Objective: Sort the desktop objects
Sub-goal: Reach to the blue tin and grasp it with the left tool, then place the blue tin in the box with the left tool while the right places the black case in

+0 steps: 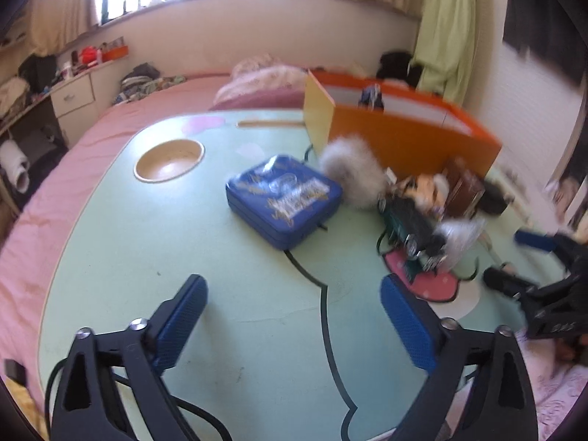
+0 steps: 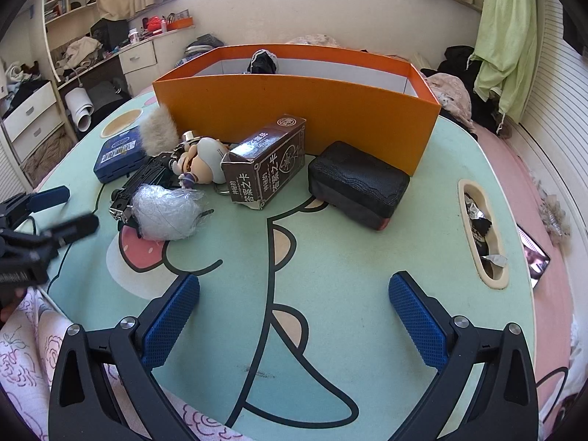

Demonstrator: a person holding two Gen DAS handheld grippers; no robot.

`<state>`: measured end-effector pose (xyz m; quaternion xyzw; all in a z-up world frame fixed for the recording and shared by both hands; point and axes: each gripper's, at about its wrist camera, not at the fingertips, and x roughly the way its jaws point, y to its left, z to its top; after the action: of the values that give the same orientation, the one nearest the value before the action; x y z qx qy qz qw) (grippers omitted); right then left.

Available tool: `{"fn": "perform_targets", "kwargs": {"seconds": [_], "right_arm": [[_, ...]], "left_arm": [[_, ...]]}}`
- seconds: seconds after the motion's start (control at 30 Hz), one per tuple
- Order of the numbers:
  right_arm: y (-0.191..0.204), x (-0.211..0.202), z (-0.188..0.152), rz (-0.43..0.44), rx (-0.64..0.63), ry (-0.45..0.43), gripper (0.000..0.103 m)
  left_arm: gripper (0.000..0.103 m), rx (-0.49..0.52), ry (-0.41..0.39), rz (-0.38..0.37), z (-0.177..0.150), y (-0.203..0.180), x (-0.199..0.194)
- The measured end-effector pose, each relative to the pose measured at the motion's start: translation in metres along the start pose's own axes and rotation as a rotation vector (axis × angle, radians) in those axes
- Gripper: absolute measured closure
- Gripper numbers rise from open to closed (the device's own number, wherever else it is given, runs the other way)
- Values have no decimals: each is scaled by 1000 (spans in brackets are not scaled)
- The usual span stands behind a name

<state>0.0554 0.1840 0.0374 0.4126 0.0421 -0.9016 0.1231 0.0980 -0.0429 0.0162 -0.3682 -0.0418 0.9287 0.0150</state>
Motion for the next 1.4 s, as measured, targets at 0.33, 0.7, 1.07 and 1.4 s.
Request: {"fn": "perform_targets", "kwargs": {"seconds": [0.33,0.7,1.07,1.4], "right_arm": [[3,-2,1,2,0,-3,0],[-2,-6,0,37,30,-27,0],[-50,-18,34,-33,282,-108,1],[-33,26,65,-83,265,32,36]], "left_arm": [[10,125,-7,64,59,4,19],[24,286,103,-24,59,-16,62],[24,273,58,40,26,-14,30],[25,240,50,31,22,-7,29]]}}
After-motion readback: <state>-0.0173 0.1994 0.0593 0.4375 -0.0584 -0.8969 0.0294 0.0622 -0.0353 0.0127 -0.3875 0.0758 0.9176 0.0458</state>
